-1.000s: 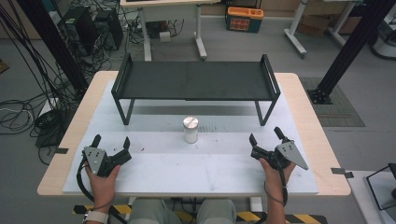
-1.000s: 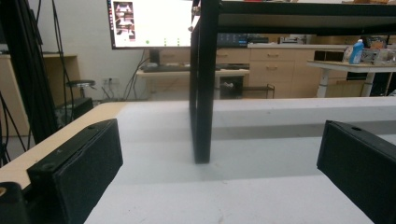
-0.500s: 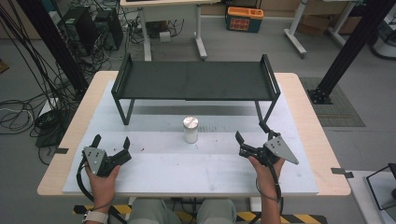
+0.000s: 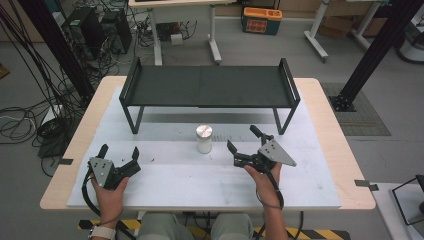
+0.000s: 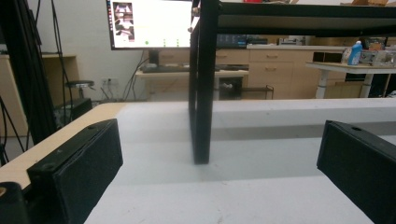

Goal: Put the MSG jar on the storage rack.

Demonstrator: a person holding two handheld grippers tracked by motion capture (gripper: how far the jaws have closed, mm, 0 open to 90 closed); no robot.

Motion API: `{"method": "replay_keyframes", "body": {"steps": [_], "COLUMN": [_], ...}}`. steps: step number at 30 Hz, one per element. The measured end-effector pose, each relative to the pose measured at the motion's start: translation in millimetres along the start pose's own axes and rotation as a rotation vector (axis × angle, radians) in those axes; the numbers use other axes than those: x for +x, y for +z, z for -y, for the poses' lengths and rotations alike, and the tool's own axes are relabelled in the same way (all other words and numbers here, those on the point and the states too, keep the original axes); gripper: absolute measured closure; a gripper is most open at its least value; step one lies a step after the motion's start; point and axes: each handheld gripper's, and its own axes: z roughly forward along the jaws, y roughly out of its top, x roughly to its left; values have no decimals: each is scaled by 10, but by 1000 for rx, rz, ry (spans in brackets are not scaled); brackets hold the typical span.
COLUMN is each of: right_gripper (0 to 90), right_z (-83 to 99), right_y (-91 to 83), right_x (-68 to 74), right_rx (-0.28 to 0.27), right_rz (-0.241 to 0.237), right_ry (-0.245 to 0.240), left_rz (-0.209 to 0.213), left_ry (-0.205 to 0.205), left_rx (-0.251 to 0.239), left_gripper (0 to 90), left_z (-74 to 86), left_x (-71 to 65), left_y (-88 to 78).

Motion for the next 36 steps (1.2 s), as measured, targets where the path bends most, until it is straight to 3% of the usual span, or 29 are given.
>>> {"method": "replay_keyframes", "body": {"steps": [13,36], "right_gripper": [88,116], "right_z": [-1,151], "right_y": [390,748], "right_x": [109,138], "right_rx": [46,103], "right_rz": [-98,-141], "right_ry": [-19,29], "left_rz": [0,0], "left_ry": [1,1], "left_rx": [-1,-1], "left_gripper": [4,4], "left_z": [1,2], "left_x": [0,0], "left_y": [0,-1]}}
